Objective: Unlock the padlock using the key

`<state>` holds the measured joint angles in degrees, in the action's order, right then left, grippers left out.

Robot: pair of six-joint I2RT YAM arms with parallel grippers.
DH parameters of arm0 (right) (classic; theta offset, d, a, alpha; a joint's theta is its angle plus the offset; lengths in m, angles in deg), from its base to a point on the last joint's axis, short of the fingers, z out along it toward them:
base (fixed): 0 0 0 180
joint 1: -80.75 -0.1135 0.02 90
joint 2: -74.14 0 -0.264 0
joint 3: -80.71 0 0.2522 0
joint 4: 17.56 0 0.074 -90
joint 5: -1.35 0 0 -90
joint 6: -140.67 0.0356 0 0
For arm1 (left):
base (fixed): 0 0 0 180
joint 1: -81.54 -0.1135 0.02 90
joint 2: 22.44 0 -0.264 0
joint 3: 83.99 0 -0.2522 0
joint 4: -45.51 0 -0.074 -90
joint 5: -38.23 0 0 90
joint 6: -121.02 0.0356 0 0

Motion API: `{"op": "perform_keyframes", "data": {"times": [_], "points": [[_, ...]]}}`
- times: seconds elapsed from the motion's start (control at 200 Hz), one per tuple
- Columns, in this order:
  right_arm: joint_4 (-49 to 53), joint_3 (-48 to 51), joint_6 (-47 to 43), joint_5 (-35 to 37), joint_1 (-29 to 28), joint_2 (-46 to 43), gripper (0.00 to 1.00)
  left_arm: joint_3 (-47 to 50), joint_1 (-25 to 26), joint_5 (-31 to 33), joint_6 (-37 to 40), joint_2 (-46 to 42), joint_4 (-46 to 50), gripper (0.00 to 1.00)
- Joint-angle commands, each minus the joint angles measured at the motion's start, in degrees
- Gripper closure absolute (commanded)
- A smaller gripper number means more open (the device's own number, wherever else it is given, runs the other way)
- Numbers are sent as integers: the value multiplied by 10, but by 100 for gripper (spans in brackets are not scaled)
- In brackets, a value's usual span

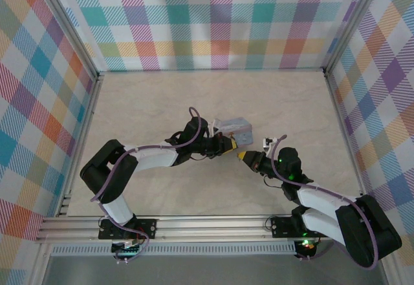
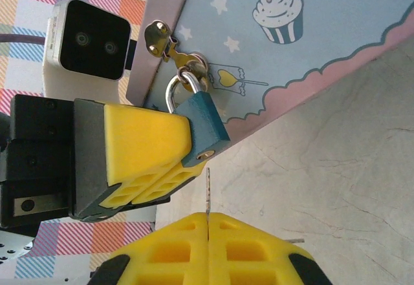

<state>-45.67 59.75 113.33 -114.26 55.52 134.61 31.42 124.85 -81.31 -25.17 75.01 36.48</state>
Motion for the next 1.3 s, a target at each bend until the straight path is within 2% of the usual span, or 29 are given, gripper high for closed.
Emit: {"op": "perform_keyframes", "data": {"times": [0.0,0.845,1.295], "points": [[-36,-18,6,-7,-4,4,100,-1,-5,-14,-5,0,-34,100],[-76,-27,20,25,-4,29,100,13,-5,-27,-13,3,-66,100],[-56,-33,108,59,-4,43,100,31,-2,-34,-25,3,-119,100]]}}
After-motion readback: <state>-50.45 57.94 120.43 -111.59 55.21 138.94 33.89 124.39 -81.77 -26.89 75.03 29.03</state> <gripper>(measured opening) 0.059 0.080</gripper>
